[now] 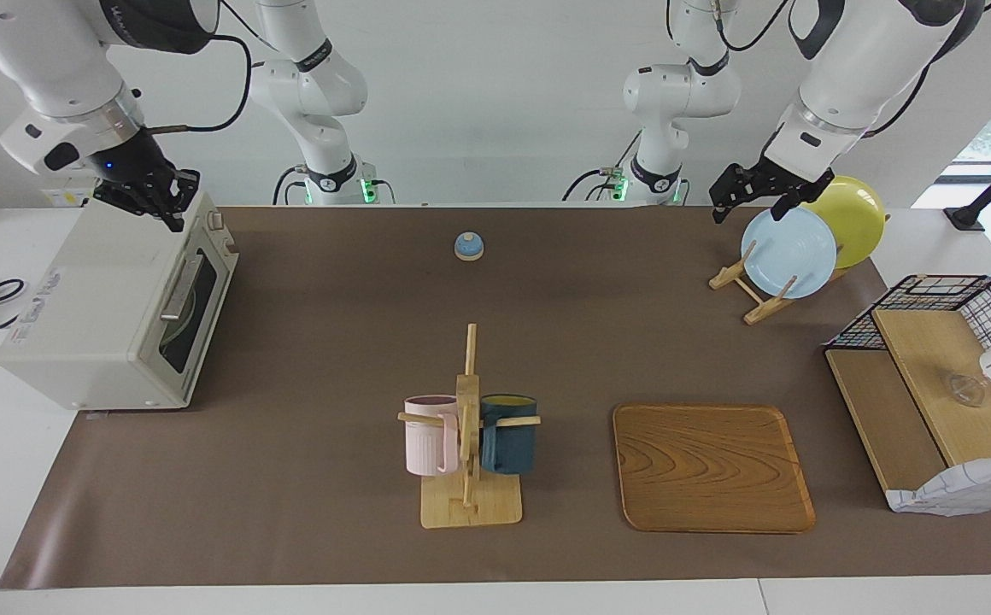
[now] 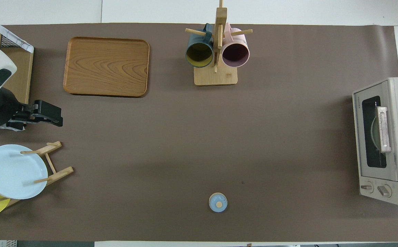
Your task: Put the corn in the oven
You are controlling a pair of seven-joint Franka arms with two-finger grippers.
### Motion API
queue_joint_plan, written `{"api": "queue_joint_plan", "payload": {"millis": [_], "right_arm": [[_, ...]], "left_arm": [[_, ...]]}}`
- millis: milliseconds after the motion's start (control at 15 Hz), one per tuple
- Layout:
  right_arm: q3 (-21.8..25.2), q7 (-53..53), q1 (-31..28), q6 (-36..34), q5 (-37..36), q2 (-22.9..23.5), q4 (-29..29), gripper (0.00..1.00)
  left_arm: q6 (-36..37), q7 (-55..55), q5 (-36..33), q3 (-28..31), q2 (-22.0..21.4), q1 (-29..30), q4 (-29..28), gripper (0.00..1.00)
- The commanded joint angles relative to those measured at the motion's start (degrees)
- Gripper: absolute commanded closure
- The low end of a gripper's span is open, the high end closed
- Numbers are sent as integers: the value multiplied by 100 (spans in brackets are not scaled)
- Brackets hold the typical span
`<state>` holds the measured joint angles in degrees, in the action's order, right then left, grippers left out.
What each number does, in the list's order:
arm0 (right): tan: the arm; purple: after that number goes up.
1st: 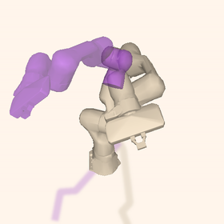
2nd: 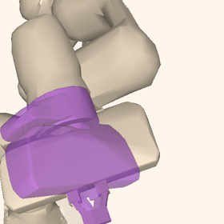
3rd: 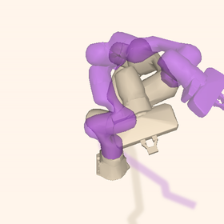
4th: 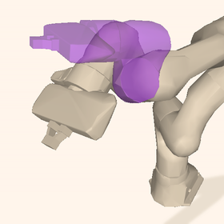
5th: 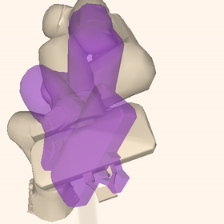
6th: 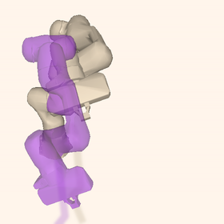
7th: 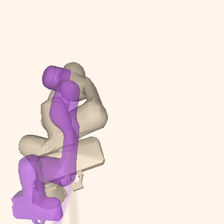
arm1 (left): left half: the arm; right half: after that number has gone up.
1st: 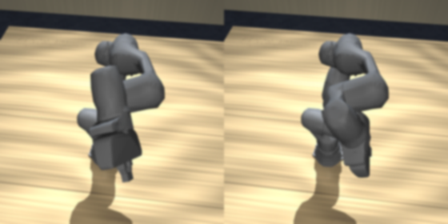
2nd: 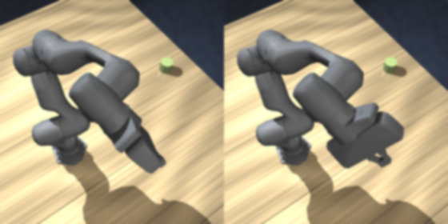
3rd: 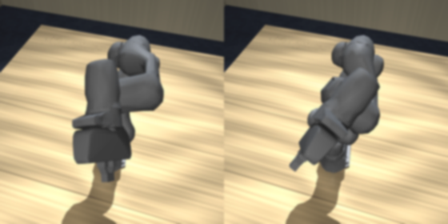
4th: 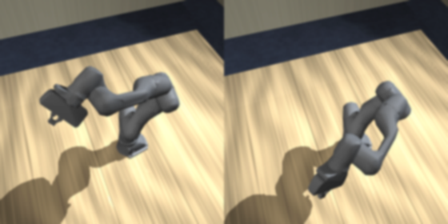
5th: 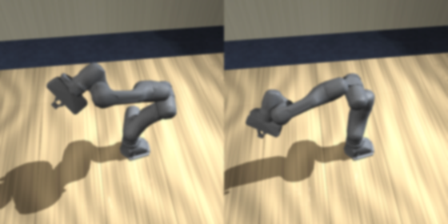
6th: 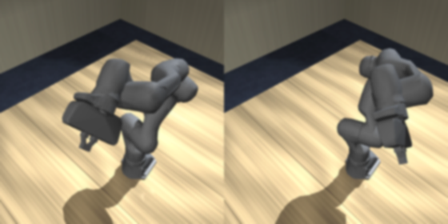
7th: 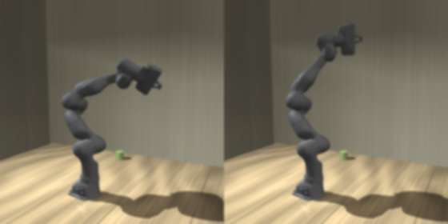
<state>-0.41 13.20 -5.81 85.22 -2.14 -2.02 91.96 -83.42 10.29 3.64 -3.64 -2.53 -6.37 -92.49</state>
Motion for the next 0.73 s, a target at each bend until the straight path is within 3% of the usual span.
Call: {"api": "queue_joint_plan", "payload": {"millis": [0,665], "right_arm": [[-12,-1,54,-216,126,132,-143,1],[-293,-643,72,-269,47,228,-521,0]], "left_arm": [[-8,-45,-101,-57,-81,66,-41,0],[-17,-45,-101,-57,-81,66,-41,0]]}}
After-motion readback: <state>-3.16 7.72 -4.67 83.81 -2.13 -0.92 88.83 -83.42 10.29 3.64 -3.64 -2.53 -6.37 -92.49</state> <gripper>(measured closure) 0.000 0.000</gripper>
